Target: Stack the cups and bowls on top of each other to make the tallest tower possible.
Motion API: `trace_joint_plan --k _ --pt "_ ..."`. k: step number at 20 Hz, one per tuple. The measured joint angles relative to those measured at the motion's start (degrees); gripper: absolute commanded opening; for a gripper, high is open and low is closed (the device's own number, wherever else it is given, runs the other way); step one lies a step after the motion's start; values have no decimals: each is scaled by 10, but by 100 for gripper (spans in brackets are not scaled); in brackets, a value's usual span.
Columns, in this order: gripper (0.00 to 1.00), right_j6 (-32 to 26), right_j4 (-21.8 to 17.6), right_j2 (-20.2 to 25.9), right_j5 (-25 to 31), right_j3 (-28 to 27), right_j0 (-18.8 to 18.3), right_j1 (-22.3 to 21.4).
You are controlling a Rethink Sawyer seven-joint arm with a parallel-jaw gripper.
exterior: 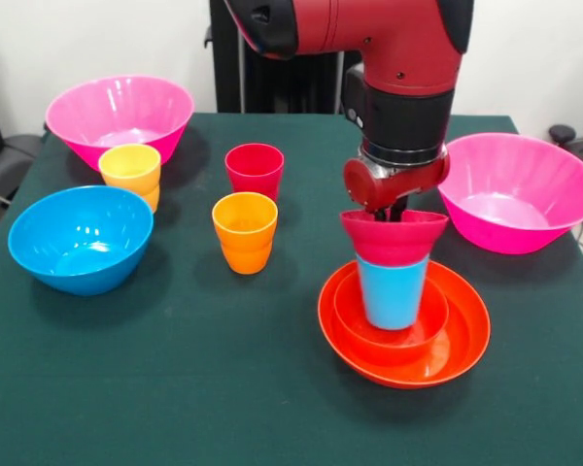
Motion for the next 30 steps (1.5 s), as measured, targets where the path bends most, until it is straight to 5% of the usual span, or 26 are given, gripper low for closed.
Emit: trace_joint_plan --k 30 --pt "0 0 24 -14 36 -51 13 -24"
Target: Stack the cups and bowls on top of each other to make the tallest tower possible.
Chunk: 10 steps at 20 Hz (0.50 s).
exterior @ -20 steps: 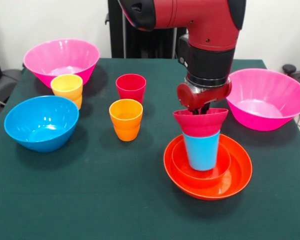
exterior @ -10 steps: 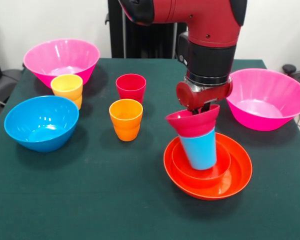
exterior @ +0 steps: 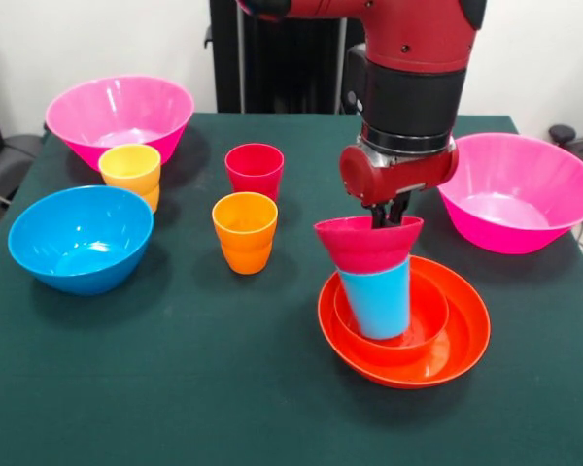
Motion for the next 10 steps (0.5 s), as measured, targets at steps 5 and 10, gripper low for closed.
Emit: trace_joint_plan --k 5,10 --pt "0 0 6 0 20 -15 0 -5" --pt "0 0 12 0 21 -21 0 -6"
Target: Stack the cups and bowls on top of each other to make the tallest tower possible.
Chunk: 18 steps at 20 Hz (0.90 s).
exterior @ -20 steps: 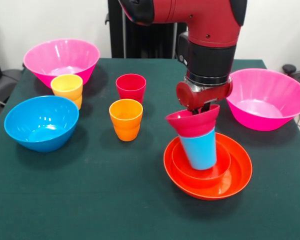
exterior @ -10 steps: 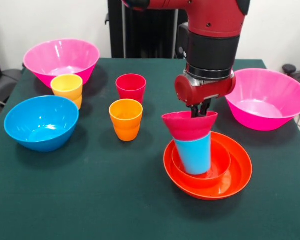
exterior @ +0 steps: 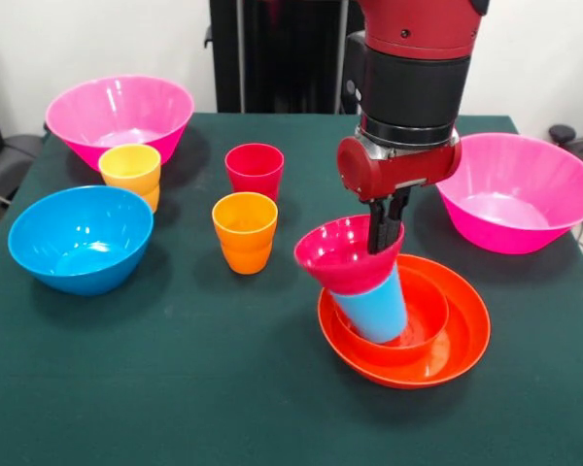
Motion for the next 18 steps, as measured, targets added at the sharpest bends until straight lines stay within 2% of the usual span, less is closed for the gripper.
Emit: trace_joint_plan --k 18 --pt "0 0 30 0 0 -11 0 4"
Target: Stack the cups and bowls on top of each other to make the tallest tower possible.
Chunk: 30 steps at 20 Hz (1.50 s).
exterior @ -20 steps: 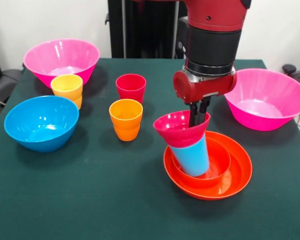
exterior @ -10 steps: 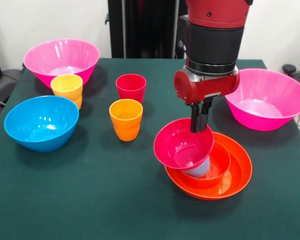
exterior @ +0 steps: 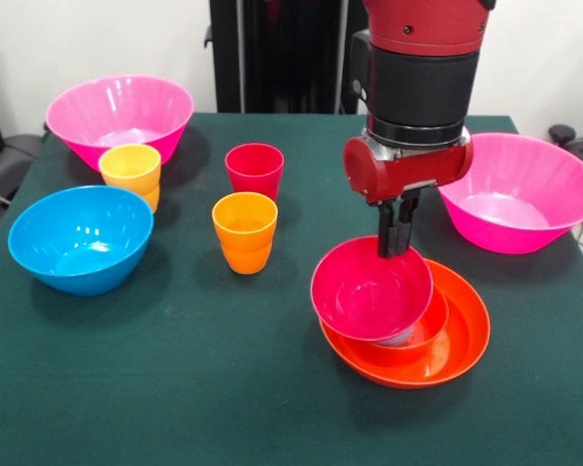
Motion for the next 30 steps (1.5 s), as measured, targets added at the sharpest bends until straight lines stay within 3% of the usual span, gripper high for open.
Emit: trace_joint_plan --k 30 --pt "0 0 3 -2 14 7 5 9"
